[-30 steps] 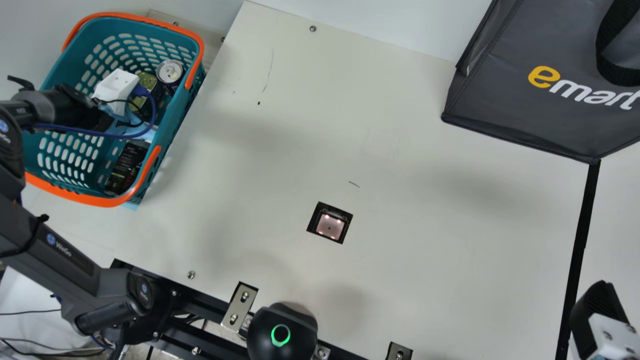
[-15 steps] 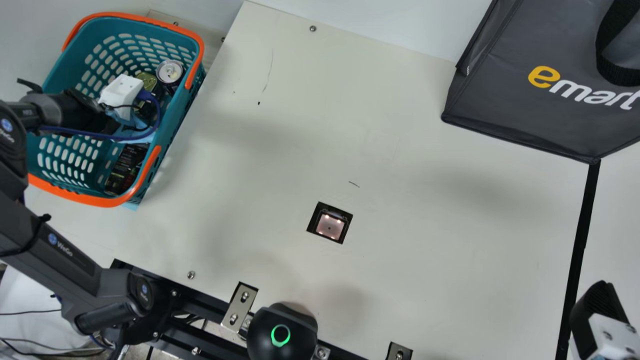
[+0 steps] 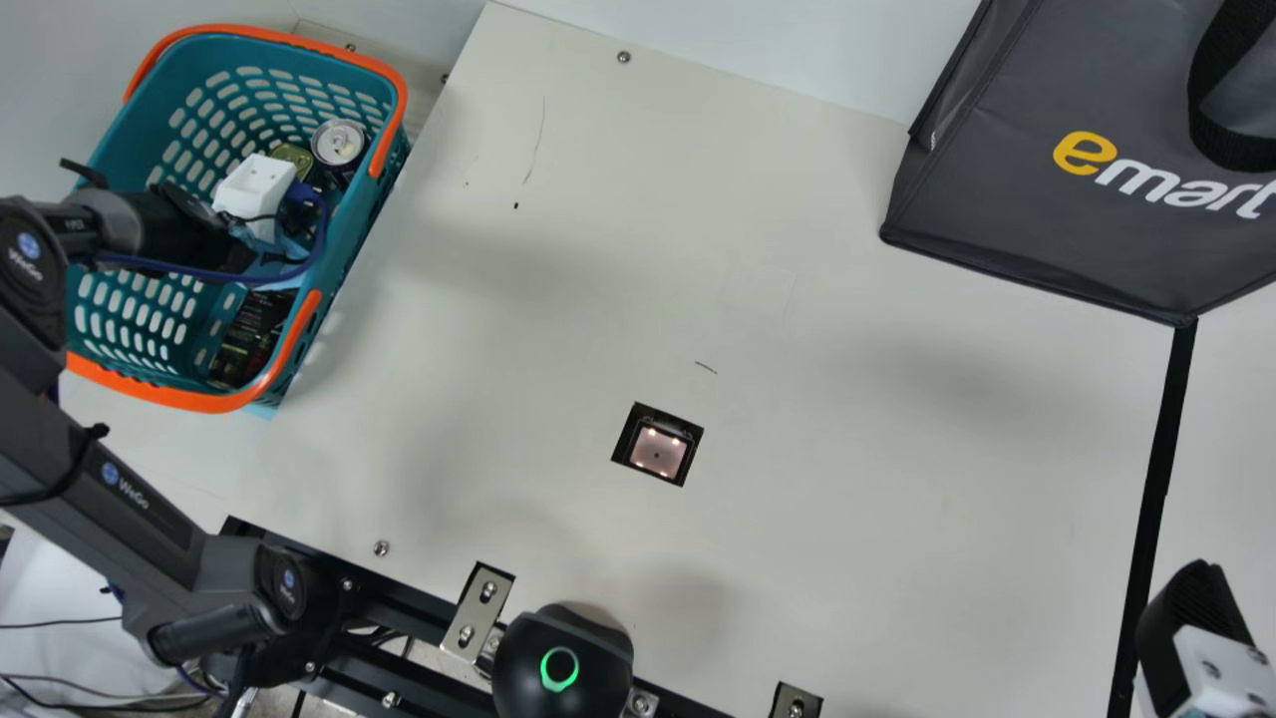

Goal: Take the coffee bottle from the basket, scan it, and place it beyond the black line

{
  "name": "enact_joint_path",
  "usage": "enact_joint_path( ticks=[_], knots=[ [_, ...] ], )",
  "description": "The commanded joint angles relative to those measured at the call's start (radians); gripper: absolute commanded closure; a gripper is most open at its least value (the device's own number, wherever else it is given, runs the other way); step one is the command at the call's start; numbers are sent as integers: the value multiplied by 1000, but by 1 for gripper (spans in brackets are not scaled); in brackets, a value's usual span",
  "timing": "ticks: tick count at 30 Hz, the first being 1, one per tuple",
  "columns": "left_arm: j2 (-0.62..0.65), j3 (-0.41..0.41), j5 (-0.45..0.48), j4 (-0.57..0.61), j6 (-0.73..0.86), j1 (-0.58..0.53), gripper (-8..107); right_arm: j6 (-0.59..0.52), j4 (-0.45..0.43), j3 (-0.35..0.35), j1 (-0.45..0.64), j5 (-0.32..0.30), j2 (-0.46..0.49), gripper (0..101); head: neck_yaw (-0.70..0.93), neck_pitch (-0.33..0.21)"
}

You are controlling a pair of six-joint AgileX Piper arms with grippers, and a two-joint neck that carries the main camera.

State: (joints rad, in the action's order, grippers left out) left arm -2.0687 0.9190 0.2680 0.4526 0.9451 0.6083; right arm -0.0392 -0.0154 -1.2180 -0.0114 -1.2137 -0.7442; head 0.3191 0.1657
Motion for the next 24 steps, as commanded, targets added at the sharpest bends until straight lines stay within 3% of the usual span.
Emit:
enact_joint_path(
  ticks=[1,7,19,24],
  knots=[
    [-2,-2,-4,3,1,-1,9,0,0,0,0,0,0,11,2,-27],
    [-10,-4,-15,19,13,-1,9,0,0,0,0,0,0,11,2,-27],
    [-19,13,4,121,120,14,89,0,0,0,0,0,0,11,2,-27],
    [-7,22,18,144,151,29,89,0,0,0,0,0,0,11,2,-27]
  ],
)
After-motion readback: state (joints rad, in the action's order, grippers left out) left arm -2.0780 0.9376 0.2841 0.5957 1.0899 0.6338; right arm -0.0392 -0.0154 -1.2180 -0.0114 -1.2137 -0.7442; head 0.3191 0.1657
